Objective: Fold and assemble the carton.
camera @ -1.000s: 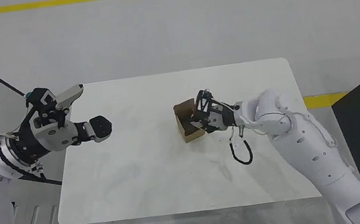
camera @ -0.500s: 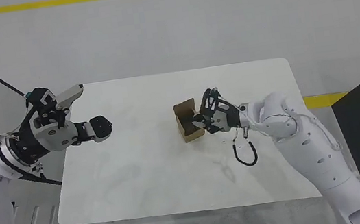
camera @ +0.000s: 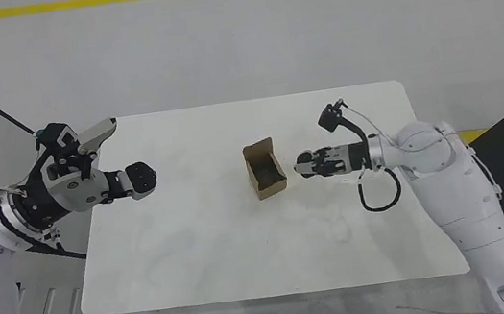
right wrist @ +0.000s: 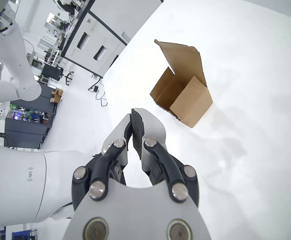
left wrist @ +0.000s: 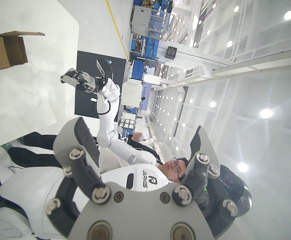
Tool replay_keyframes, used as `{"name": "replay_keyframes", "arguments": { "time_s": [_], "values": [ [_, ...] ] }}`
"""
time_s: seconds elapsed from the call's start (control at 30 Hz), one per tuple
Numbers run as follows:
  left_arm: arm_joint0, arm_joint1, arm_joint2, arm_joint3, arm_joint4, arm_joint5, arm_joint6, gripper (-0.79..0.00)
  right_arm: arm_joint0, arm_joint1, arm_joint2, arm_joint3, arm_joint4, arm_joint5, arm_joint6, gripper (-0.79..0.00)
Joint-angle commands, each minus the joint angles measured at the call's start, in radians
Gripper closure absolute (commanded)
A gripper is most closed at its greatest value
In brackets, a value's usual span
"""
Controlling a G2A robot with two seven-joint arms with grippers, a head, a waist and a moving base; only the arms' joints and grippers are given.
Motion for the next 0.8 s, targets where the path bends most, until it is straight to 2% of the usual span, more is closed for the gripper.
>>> {"name": "replay_keyframes", "arguments": {
  "time_s": [0.0,0.17,0.37,0.4,0.43,0.47,0.7,0.77],
  "values": [
    [0.0,0.0,0.0,0.0,0.0,0.0,0.0,-0.785,0.0,0.0,-0.001,0.0,-0.001,0.0,0.0,0.0],
    [0.017,-0.003,0.039,0.002,-0.015,-0.005,0.038,-0.785,-0.011,0.005,0.011,0.047,0.055,0.027,-0.008,0.0],
    [0.022,-0.01,0.204,0.016,-0.072,0.028,0.094,-0.785,-0.004,0.022,0.049,0.128,0.165,0.025,0.061,0.0],
    [0.017,-0.011,0.234,0.01,-0.067,0.034,0.106,-0.597,-0.003,0.025,0.053,0.138,0.17,0.024,0.065,0.0],
    [0.015,-0.012,0.259,0.014,-0.05,0.045,0.134,-0.252,-0.001,0.027,0.054,0.148,0.168,0.025,0.066,0.0],
    [0.008,-0.011,0.278,0.007,-0.025,0.053,0.163,0.0,0.0,0.028,0.055,0.152,0.168,0.024,0.065,0.0],
    [0.005,-0.011,0.282,0.001,-0.012,0.055,0.169,0.0,0.0,0.028,0.055,0.152,0.168,0.024,0.065,0.0],
    [0.015,-0.014,0.286,0.036,-0.063,0.065,0.187,0.0,-0.006,0.028,0.052,0.151,0.155,0.031,0.042,0.0]
  ]
}}
